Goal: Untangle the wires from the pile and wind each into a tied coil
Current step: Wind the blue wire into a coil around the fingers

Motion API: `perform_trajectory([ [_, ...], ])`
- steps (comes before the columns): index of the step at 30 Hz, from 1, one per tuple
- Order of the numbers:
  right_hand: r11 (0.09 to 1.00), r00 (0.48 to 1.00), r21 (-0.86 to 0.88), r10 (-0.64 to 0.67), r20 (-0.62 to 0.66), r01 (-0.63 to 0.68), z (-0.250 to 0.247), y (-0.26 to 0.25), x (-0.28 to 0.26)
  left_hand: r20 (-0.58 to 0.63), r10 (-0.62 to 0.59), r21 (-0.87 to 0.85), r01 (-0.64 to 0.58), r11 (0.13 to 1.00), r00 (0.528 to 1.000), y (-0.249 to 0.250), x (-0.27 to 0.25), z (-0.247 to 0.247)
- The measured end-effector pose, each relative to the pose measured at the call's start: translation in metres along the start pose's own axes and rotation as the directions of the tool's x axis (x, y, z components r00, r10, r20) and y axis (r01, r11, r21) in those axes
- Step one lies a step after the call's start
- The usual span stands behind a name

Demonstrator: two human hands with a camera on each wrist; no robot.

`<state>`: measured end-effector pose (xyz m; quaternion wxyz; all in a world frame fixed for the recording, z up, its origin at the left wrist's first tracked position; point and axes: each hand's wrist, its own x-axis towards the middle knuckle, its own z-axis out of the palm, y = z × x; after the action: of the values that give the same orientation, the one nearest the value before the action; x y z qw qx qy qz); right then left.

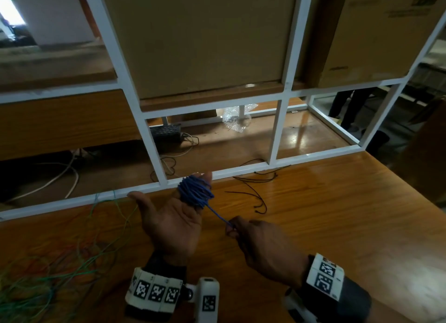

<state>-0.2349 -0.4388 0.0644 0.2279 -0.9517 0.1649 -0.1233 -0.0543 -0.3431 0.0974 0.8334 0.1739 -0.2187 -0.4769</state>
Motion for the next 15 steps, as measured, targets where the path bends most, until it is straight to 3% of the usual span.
perform_trajectory([
  [2,0.999,1.000,-0.031,-0.011,0.023,0.012,-0.001,0.001,-0.007,-0.065,0.084,0.145,-0.074,0.987,0.994,0.000,0.007,-0.002],
  [4,0.998,0.996,-0.061,0.012,0.093,-0.006,-0.008,0.008,-0.015,-0.147,0.173,0.425,-0.096,0.900,0.974,0.000,0.014,-0.013],
  [7,0.987,0.982,-0.162,0.014,0.187,0.016,-0.033,0.018,-0.024,-0.119,0.226,0.828,-0.029,0.560,0.967,-0.007,0.011,-0.032],
  [9,0.957,0.985,-0.276,-0.039,0.169,0.085,-0.057,0.022,-0.022,-0.016,0.119,0.953,-0.020,0.303,0.993,-0.013,0.002,-0.034],
  [11,0.892,0.979,-0.404,-0.175,0.102,0.201,-0.080,0.021,-0.014,0.050,-0.029,0.996,-0.047,0.078,0.998,-0.019,-0.006,-0.026],
  [13,0.814,0.946,-0.498,-0.323,0.039,0.298,-0.099,0.013,-0.005,0.094,-0.149,0.993,-0.104,-0.060,0.984,-0.026,-0.011,-0.019],
  [15,0.745,0.898,-0.566,-0.439,-0.016,0.354,-0.114,0.004,0.009,0.139,-0.216,0.981,-0.164,-0.104,0.967,-0.030,-0.016,-0.013],
])
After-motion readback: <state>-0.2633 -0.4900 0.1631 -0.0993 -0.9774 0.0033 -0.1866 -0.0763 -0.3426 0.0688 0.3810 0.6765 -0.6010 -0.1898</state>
